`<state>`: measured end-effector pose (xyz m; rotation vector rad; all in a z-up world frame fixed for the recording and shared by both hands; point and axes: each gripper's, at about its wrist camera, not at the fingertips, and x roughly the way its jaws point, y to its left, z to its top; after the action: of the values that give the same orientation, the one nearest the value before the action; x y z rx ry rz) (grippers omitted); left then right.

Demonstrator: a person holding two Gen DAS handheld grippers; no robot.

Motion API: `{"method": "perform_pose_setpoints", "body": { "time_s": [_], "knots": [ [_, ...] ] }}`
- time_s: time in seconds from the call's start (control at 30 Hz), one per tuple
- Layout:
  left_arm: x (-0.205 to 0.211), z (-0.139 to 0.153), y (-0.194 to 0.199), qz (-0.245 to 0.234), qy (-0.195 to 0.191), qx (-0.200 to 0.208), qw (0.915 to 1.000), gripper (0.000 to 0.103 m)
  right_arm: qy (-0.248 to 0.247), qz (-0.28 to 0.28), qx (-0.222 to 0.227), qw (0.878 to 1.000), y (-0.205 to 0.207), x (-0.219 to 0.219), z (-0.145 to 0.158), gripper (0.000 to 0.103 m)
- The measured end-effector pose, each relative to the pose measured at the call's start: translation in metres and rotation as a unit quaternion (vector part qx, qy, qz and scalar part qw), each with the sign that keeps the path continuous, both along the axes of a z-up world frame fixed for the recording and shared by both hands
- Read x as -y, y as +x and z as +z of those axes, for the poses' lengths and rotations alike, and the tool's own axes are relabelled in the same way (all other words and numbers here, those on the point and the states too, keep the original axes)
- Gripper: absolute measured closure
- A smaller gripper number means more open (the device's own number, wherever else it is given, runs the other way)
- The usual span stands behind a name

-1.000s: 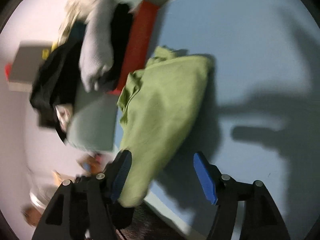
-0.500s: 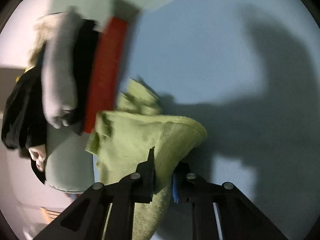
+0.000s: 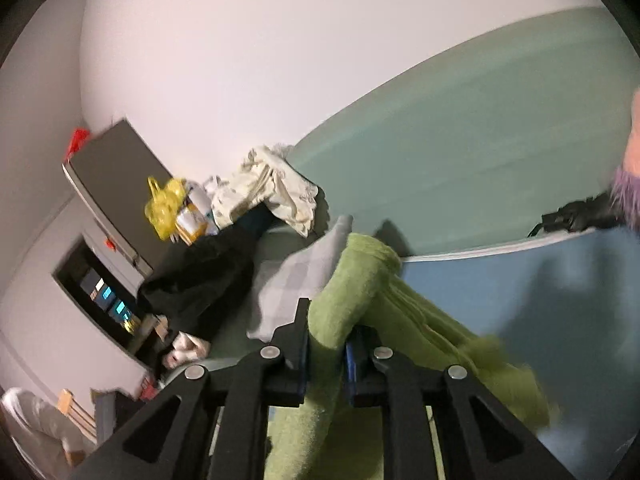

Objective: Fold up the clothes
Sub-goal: 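Lift the shirt with both grippers and fold it over onto itself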

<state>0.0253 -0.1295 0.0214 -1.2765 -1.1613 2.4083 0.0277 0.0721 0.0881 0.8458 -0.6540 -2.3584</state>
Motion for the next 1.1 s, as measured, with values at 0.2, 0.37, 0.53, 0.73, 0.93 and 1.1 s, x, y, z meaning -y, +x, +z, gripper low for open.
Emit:
{"method": "perform_pose_setpoints", "body": {
  "time_s": [0.2,0.37,0.53,0.73,0.93,1.1],
  "knots": [
    [-0.015,0.059,-0.056,-0.011,-0.167,-0.094,0.9814,0.094,-0.021,-0.003,-0.028,0.999,-0.036,-0.012,0.009,0.09],
    [-0.041,0.055,-0.084,-0.065,-0.243,-0.094,0.9633,0.094,0.004,-0.014,-0.083,0.996,-0.031,-0.021,0.014,0.09],
    [-0.055,-0.065,-0.086,-0.128,-0.243,0.025,0.9613,0.094,0.043,-0.03,0.03,0.998,-0.022,-0.039,-0.085,0.09],
    [-0.058,-0.226,-0.047,-0.148,-0.197,0.189,0.9505,0.094,0.086,-0.035,0.266,0.96,0.01,-0.058,-0.262,0.093],
    [-0.041,-0.214,-0.032,-0.098,-0.158,0.184,0.9651,0.088,0.075,-0.061,0.309,0.946,0.032,-0.091,-0.291,0.098],
    [-0.013,-0.2,-0.021,-0.037,-0.134,0.204,0.9691,0.044,0.106,-0.024,0.26,0.96,0.024,-0.078,-0.264,0.062]
  ]
}}
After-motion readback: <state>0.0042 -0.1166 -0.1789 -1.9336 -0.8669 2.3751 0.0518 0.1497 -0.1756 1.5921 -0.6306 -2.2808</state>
